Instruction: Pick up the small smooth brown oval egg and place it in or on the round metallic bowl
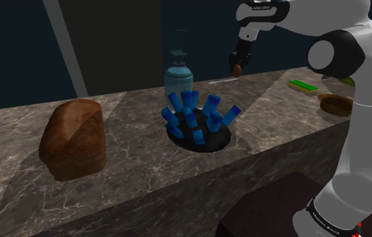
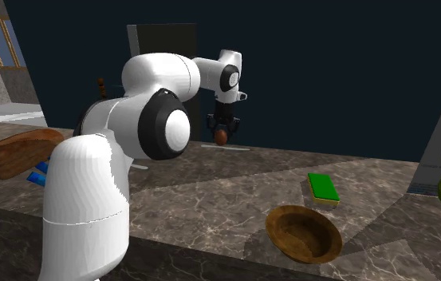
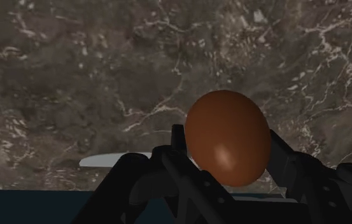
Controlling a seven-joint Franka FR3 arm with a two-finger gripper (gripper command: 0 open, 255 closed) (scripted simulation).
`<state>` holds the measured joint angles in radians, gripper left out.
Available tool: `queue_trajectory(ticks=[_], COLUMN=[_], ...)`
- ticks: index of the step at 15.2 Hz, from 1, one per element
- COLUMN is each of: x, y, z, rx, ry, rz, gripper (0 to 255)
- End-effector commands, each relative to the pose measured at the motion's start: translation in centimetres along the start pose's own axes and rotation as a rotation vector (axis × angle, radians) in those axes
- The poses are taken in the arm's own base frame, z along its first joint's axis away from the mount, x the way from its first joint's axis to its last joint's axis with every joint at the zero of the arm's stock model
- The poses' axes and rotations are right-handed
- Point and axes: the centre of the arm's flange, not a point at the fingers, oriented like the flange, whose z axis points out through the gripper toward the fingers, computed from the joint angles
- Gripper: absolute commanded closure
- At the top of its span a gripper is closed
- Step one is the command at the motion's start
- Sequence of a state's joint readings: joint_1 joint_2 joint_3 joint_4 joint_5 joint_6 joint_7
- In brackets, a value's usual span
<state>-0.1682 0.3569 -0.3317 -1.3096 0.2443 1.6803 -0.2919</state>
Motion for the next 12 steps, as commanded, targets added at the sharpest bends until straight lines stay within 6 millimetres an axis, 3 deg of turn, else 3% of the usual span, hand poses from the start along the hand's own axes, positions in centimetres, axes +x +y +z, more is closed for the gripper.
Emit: queue_trajectory(ticks=[1, 12], x=[0.0, 0.3], y=[-0.1, -0.7], z=[-1.1, -6.3], rx=[0.0, 0.0], ry=[0.0, 0.0], rz=[0.0, 0.0], gripper=[255, 255])
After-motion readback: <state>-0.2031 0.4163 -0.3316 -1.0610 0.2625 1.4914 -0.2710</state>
